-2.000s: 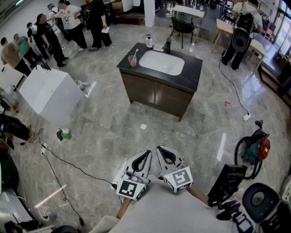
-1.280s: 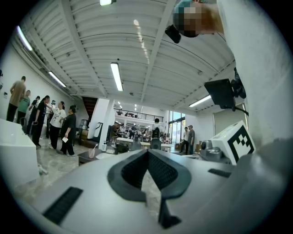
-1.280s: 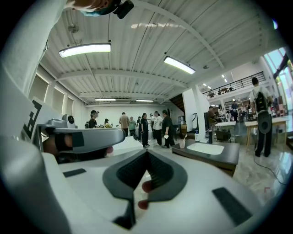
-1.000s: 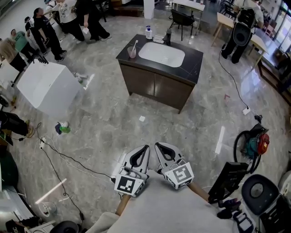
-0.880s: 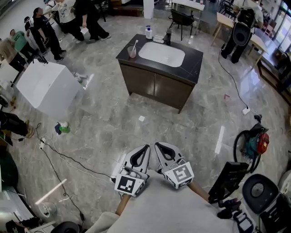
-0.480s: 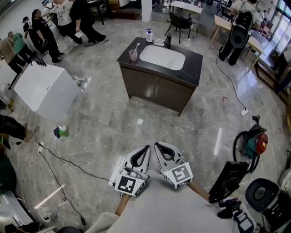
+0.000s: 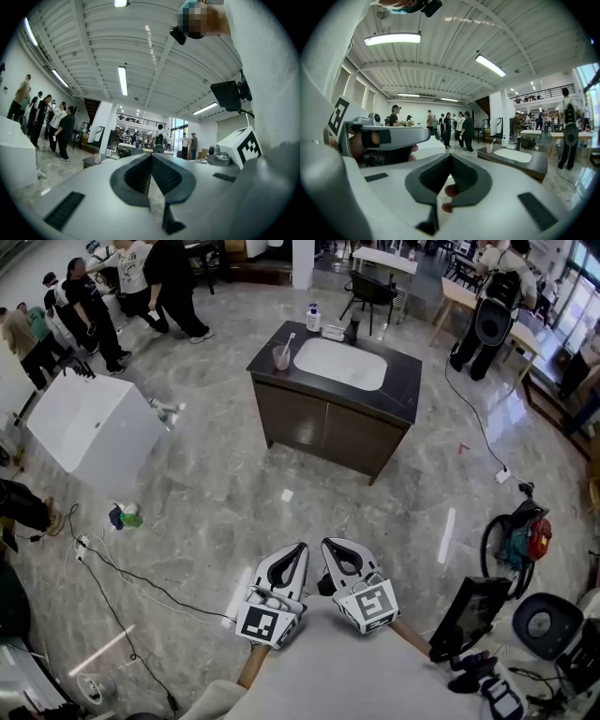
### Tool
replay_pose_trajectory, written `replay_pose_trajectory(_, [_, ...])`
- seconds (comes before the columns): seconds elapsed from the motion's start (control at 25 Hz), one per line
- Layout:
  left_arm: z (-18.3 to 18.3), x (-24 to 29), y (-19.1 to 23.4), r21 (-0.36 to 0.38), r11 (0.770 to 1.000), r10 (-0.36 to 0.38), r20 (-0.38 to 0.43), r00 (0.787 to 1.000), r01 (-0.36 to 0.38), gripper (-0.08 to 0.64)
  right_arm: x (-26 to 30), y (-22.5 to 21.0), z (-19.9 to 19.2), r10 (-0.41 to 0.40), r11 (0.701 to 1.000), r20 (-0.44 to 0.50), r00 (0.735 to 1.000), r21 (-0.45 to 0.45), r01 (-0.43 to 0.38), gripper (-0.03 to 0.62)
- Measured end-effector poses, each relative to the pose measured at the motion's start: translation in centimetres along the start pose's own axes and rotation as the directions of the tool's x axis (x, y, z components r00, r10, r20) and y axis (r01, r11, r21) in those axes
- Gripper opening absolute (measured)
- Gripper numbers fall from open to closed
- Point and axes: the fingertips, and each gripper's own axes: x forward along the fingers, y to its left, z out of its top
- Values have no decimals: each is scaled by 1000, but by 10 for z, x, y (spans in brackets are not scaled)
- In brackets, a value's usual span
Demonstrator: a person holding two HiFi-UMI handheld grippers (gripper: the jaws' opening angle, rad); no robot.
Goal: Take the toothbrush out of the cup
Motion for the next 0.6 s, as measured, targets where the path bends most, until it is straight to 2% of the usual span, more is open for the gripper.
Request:
replay_pose_trajectory(0.12, [-1,-3,5,1,1000,12,-16,1000,-12,4,2,-2,-2,-11,1000,3,1000,13,11,5])
replay_pose_trajectory(0.6, [-5,22,33,16,1000,16,7,1000,-16,4,34,-27,-8,-21,999,12,1000,30,20,5])
